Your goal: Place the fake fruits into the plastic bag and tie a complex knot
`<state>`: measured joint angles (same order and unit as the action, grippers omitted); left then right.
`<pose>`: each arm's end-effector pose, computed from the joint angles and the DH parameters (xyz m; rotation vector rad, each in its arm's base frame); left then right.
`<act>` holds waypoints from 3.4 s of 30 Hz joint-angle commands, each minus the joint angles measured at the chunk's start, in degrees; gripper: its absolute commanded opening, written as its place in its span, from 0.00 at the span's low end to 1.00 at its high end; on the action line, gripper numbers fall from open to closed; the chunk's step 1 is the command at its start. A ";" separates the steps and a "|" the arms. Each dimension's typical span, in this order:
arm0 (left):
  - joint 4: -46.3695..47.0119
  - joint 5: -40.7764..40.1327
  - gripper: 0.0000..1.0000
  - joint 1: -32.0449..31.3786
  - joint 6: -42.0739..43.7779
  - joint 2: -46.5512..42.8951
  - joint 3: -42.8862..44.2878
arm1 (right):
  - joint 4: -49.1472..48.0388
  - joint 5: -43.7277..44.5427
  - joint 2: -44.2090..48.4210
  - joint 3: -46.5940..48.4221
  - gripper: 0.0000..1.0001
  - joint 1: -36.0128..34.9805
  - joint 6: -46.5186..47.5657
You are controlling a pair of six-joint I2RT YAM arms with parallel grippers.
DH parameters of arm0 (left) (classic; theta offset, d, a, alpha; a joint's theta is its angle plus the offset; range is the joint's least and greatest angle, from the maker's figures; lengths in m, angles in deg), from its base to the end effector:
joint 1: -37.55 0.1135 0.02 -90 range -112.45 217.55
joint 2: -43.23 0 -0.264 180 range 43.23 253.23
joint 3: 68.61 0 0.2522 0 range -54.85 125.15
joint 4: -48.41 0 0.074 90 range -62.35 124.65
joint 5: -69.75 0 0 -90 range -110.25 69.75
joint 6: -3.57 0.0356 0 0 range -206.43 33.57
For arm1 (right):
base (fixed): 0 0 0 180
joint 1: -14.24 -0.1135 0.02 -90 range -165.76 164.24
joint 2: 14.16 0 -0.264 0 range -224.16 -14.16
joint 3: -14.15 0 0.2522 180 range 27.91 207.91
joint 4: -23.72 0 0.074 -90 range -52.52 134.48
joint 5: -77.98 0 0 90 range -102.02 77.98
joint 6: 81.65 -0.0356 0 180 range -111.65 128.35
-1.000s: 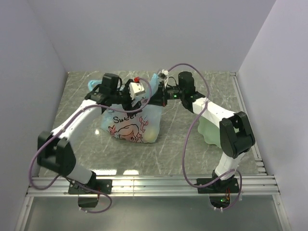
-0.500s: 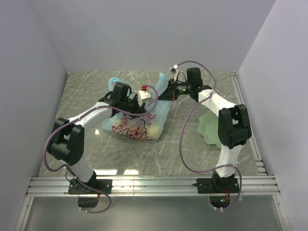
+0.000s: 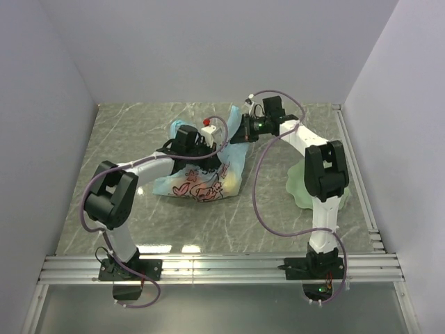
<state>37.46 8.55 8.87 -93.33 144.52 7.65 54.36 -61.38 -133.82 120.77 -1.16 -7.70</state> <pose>0.3298 -0.2000 0.2039 0.7092 2.1385 -0.8941 0.4427 0.1500 0.2189 -0.4365 2.2890 1.2765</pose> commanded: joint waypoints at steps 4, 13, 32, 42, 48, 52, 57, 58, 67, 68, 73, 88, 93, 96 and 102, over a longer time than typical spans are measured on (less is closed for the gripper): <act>1.58 -1.63 0.00 -4.00 -10.76 1.54 1.66 | 2.36 4.20 1.96 4.97 0.00 1.16 0.93; 2.03 1.69 0.00 -1.64 -12.44 -0.57 0.87 | -16.60 -8.64 13.92 -17.25 0.83 0.11 -6.16; -12.72 4.25 0.56 -0.06 -1.02 -17.26 2.53 | -4.57 12.80 7.76 -8.39 0.00 -8.94 5.93; -30.30 -1.11 0.79 15.92 2.59 -25.54 16.93 | -2.56 15.26 12.51 -10.59 0.00 -13.95 20.18; -34.81 0.90 0.82 20.86 2.06 -25.27 14.95 | -1.77 16.14 12.69 -9.54 0.00 -14.57 22.73; -34.54 4.95 0.83 20.86 1.71 -24.66 13.70 | -1.42 16.40 12.52 -9.01 0.00 -14.75 23.96; -31.57 9.51 0.80 20.86 1.71 -23.69 13.53 | -0.10 17.46 11.73 -7.61 0.00 -15.19 25.63; -30.59 10.57 0.79 20.86 1.62 -24.04 12.92 | -0.01 17.55 11.47 -7.43 0.00 -15.27 25.89; -26.36 8.65 0.00 22.09 -4.53 -24.74 12.03 | 2.53 19.32 14.00 -4.80 0.42 -13.70 26.43; -26.36 8.73 0.00 22.18 -5.05 -25.79 11.16 | 2.63 18.26 16.53 -4.44 0.62 -12.04 25.82; -25.66 8.30 0.00 22.18 -7.25 -29.30 8.17 | -6.13 10.36 27.88 -7.95 0.93 -6.93 22.39; -23.20 7.94 0.00 22.18 -11.30 -30.89 6.06 | -22.82 7.09 24.75 -6.72 0.98 -20.46 21.33; -22.14 8.47 0.00 22.18 -12.09 -31.86 4.12 | -32.87 8.49 20.26 -7.87 0.99 -21.43 14.58; -22.15 8.21 0.00 22.18 -12.18 -32.48 3.42 | -34.99 7.26 18.23 -7.25 0.99 -22.65 11.67; -19.60 8.29 0.00 22.18 -14.63 -31.60 2.54 | -39.55 3.13 17.71 -12.78 1.00 -26.70 8.67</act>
<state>14.22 16.00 30.94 -105.83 113.46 10.34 20.99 -55.79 -116.90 110.35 -25.33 3.47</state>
